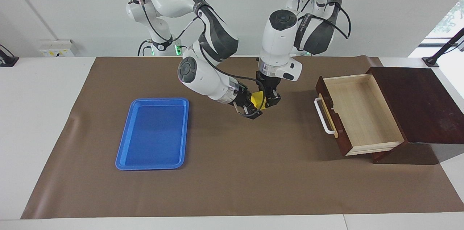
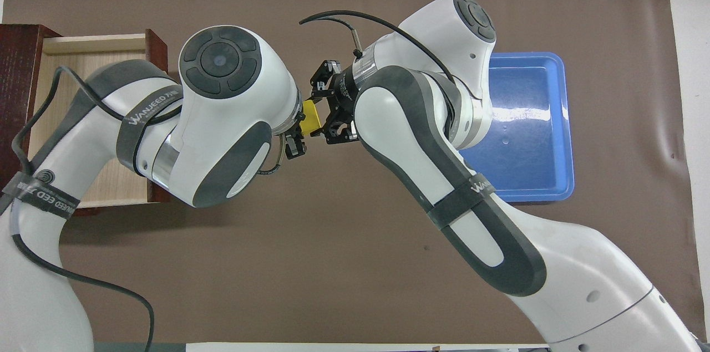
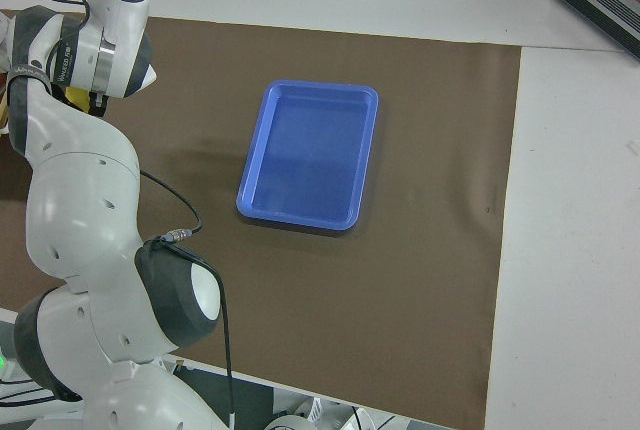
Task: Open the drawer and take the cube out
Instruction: 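Grasp the yellow cube with the right gripper from the left gripper, then carry the cube to the tray with the right gripper while the left gripper withdraws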
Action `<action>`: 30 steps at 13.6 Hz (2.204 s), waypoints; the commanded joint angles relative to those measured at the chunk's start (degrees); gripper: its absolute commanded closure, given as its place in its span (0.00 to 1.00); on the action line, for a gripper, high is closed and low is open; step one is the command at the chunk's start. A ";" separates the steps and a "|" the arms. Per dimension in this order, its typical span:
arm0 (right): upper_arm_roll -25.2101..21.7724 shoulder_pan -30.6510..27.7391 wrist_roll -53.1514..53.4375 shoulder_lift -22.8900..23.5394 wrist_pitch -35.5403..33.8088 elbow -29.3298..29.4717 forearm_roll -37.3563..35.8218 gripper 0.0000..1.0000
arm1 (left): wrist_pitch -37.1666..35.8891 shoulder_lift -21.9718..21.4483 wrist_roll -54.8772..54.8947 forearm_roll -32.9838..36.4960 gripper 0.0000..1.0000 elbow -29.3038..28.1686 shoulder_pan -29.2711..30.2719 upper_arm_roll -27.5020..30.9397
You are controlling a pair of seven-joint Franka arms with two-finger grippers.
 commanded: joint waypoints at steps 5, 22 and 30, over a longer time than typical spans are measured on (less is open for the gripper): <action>-0.23 -0.30 1.51 0.79 0.38 1.51 -1.12 1.00 | 0.29 -1.30 -0.55 0.09 1.00 -1.59 0.14 -0.32; -0.75 -27.27 -24.48 -4.65 -4.98 -13.05 -0.94 1.00 | 0.90 -6.22 29.65 0.00 0.00 -11.86 1.63 17.69; -0.84 -36.77 -33.12 -9.58 3.01 -31.36 -0.68 1.00 | 0.73 -6.40 44.61 -0.09 0.00 -11.53 2.69 25.43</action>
